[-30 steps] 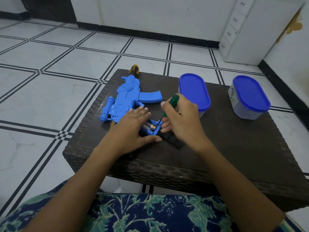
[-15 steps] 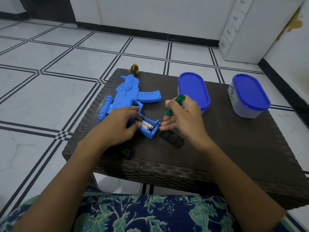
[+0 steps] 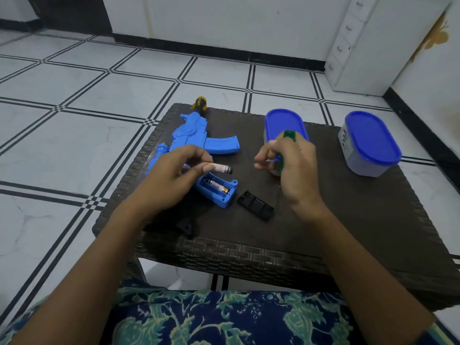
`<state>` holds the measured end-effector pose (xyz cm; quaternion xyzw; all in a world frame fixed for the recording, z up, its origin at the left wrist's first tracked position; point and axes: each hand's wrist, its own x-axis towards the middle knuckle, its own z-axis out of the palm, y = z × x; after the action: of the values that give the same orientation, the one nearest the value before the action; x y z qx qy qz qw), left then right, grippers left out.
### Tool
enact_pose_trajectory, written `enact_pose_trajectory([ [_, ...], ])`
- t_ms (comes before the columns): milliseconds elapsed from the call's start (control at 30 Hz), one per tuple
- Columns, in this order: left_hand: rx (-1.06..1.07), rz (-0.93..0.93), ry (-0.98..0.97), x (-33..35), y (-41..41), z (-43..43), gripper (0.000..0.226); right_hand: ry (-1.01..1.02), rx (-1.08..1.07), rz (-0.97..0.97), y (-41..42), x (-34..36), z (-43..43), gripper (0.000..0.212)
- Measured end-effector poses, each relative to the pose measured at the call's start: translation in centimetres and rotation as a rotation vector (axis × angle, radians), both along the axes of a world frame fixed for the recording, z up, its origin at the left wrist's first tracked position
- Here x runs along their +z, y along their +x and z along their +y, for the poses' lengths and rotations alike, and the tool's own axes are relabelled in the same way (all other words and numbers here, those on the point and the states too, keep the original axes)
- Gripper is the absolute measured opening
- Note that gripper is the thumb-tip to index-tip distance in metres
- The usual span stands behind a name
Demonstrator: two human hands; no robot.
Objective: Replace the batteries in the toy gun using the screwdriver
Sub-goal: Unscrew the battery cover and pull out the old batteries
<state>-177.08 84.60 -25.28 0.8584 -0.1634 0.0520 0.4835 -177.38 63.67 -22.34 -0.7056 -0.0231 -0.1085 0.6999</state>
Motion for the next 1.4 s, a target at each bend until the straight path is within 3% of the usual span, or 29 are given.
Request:
enact_pose_trajectory([
  [100,-0.04,0.001,-0.055,-0.1,-0.2,-2.0,0.009,-0.399,0.123,-0.09,-0.3,-0.4,-0.2,0.013],
  [200,-0.082,-0.01,-0.063,-0.8,-0.3,-3.5,0.017,-0.758,0.251,-0.166,-0.3,-1.1,-0.9,0.017],
  [400,-0.059,-0.098,-0.034,-1.4,-0.4,-5.4,0.01,-0.888,0.273,-0.076,-0.2,-0.4,-3.1,0.017],
  [567,-0.072,-0.215,0.402,-1.5,0.2,-3.6,0.044,-1.213,0.094,0.102,0.1,-1.0,-4.0,0.023],
  [633,-0.059,-0.182,0.466,-1.1,0.4,-2.0,0.055,-1.279,0.07,0.188,0.3,-1.5,-4.3,0.026],
  [767,-0.1,-0.148,0.634,-1.1,0.6,-0.9,0.064,-1.221,0.148,0.304,0.5,-1.7,-4.0,0.022],
  [867,-0.107,-0.141,0.652,-1.5,0.6,-1.3,0.064,-1.245,0.145,0.307,0.4,-1.5,-3.7,0.026],
  [1000,-0.106,-0.118,0.67,-1.1,0.5,-1.6,0.067,-1.204,0.055,0.168,0.0,-1.0,-3.3,0.034],
  [1067,-0.097,-0.111,0.689,-0.9,0.3,-1.9,0.067,-0.989,0.0,-0.005,-0.3,-0.7,-2.5,0.035],
  [1133,-0.097,-0.123,0.701,-0.9,0.0,-2.5,0.067,-0.631,-0.012,-0.163,-0.8,0.0,-1.5,0.028],
  [1233,-0.083,-0.137,0.687,-1.2,-0.3,-2.6,0.064,-0.253,-0.021,-0.295,-1.4,0.6,-0.1,0.031],
  [1300,-0.086,-0.146,0.673,-1.8,-0.5,-2.4,0.066,-0.118,-0.042,-0.244,-1.6,0.6,0.4,0.038],
  [1400,-0.089,-0.156,0.669,-2.6,-1.0,-2.2,0.079,-0.149,-0.068,-0.089,-1.2,0.0,0.7,0.039],
])
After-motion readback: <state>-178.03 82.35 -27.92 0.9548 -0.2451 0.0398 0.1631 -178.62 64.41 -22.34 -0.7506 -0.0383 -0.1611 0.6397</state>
